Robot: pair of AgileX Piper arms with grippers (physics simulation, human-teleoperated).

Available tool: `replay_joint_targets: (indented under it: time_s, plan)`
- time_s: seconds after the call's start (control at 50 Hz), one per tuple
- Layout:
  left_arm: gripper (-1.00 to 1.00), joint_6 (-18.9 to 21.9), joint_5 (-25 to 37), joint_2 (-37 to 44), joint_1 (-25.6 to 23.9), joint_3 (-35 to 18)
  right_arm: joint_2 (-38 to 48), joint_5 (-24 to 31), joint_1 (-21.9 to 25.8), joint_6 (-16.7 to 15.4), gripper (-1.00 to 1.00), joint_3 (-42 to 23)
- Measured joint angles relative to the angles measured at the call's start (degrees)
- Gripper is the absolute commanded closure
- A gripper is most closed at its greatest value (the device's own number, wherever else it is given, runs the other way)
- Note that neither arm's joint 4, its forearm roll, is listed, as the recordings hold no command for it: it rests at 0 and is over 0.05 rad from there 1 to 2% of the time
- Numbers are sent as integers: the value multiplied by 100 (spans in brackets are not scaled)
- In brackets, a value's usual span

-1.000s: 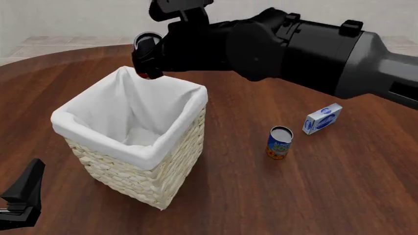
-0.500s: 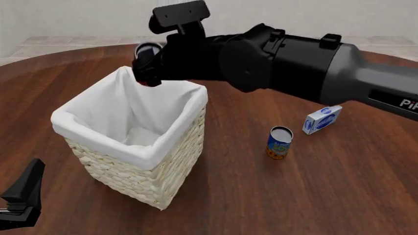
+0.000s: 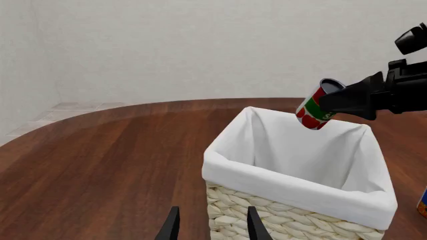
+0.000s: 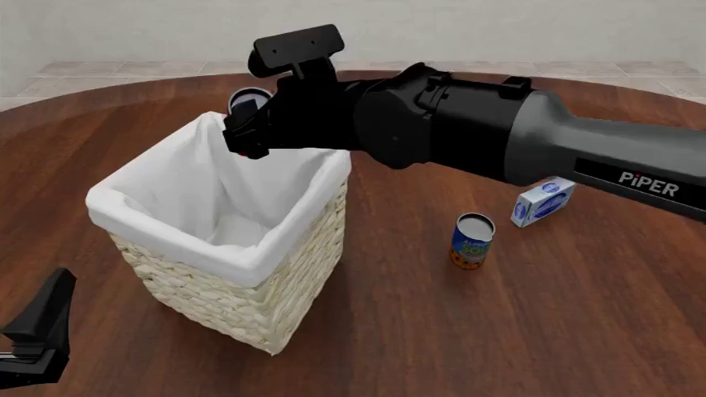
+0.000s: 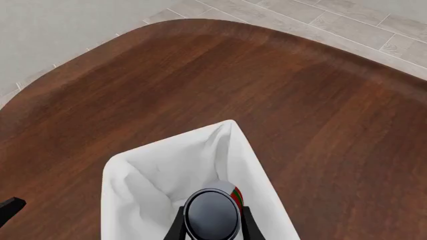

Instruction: Pick up the tomato sauce, and put it in the basket.

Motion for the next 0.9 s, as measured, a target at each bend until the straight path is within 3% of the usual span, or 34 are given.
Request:
replay_joint_targets:
  time_s: [0.9]
  plan:
    - [-100,0,0,0,0,0,397,-298,155,161,100,-21]
